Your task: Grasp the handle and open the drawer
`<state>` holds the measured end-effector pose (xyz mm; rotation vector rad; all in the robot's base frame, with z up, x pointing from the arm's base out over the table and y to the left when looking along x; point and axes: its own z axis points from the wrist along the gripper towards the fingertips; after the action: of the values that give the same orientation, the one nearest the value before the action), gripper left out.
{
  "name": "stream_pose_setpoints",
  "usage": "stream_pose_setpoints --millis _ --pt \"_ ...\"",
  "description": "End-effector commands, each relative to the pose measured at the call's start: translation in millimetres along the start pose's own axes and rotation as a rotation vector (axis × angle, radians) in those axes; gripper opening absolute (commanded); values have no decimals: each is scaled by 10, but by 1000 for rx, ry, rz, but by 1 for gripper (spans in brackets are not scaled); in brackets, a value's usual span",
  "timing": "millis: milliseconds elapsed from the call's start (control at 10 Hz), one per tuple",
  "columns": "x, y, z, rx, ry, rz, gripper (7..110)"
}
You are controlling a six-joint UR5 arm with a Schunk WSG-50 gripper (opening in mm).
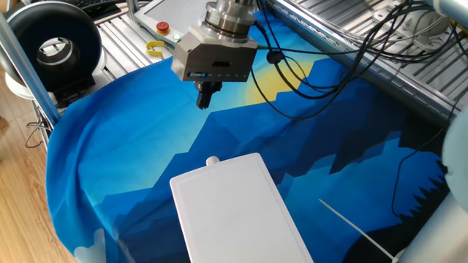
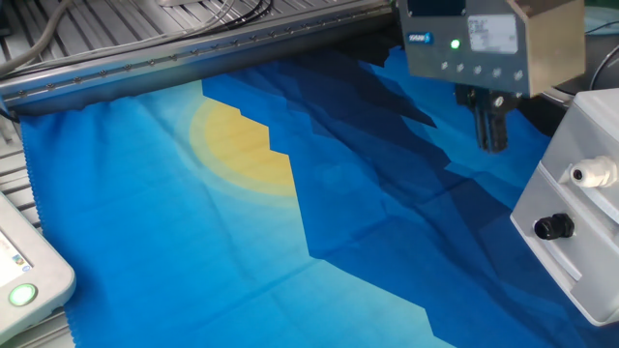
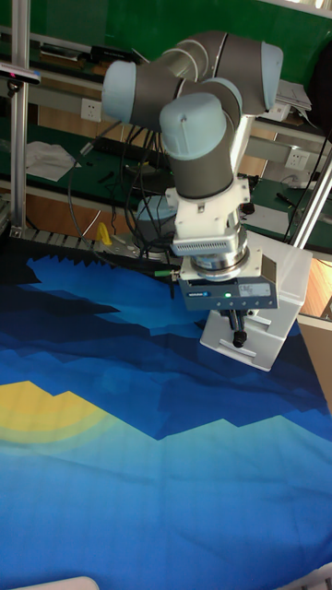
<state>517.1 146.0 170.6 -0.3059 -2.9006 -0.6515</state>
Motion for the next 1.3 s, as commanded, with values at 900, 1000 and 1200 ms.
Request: stream_pose_setpoints --millis 900,1000,1200 --pt "722 -141 1194 160 457 87 7" --pt "772 -123 1174 163 473 107 7" --pt "847 -201 1112 199 499 119 7"
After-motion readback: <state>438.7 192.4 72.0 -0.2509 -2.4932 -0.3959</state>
